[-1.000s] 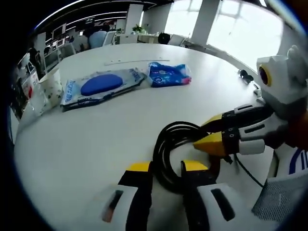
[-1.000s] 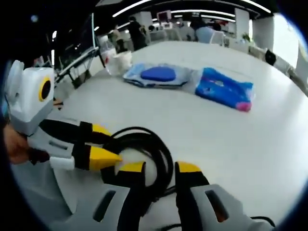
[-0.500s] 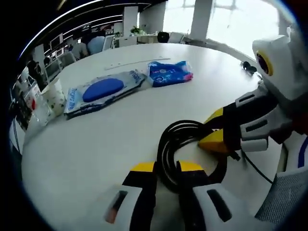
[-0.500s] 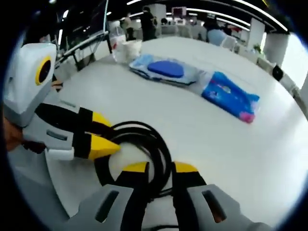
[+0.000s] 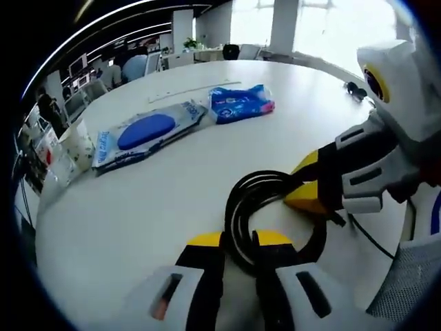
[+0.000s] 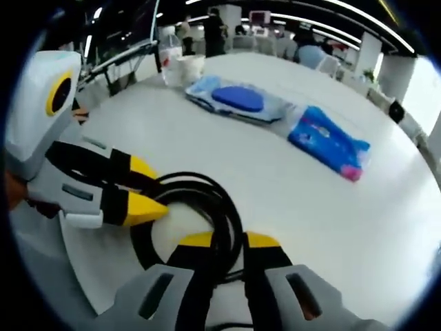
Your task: Arrange the tabletop items into an orderly group along one side of the table until the central work area is clear of visible clutter.
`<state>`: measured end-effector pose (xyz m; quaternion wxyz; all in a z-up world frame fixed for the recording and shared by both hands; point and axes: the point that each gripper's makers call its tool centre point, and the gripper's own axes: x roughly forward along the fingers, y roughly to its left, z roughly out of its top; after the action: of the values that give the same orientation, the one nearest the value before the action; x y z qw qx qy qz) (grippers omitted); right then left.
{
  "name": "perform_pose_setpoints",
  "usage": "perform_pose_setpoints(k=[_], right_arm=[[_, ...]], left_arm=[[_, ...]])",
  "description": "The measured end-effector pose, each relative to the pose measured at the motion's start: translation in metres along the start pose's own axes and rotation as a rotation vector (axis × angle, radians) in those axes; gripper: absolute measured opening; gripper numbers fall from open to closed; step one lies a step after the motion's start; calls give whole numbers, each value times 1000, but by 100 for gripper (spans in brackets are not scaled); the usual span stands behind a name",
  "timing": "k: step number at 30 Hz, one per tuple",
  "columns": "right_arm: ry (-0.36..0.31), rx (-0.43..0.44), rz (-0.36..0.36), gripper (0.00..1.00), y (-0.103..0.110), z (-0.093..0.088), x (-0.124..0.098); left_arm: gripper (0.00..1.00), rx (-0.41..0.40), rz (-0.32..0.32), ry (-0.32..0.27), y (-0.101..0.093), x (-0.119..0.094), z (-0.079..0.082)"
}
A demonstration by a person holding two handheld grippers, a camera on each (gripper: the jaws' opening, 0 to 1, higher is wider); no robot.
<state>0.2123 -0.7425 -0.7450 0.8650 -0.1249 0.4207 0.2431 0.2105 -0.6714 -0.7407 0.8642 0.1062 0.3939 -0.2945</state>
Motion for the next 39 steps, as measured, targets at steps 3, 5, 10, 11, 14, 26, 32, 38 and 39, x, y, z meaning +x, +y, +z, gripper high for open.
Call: perform_pose_setpoints(k=[3,5,10,11,14,26,32,38,39], right_arm=[[-5,5,-7,10,-1,0,1],[-5,4,-9,9,-1,1,1],[6,-8,-14,7,0,1,2],[7,-20,-17,6,0,1,2],[9,-28,-22,5,0,1,2],[18,-1,-23,4,0,2,0],[1,36,-27,3,-1,3,-2],[-13,55,-27,3,-4,5,-7],[-25,62,-26,3,-4,7,-7]], left_arm=[[13,-6,0,5,-1,0,0],[13,-15,2,7,0,0,-1],[11,-23,-1,11,0,0,0],[11,-24,-2,11,-1,-1,0],[10,-39,-7,9,-1,-1,0],[8,-63,-27,14,0,-2,2],[6,-70,-39,-5,1,-6,10],[5,-64,-50,-6,0,-6,14],[5,-69,-50,-8,1,-7,15]])
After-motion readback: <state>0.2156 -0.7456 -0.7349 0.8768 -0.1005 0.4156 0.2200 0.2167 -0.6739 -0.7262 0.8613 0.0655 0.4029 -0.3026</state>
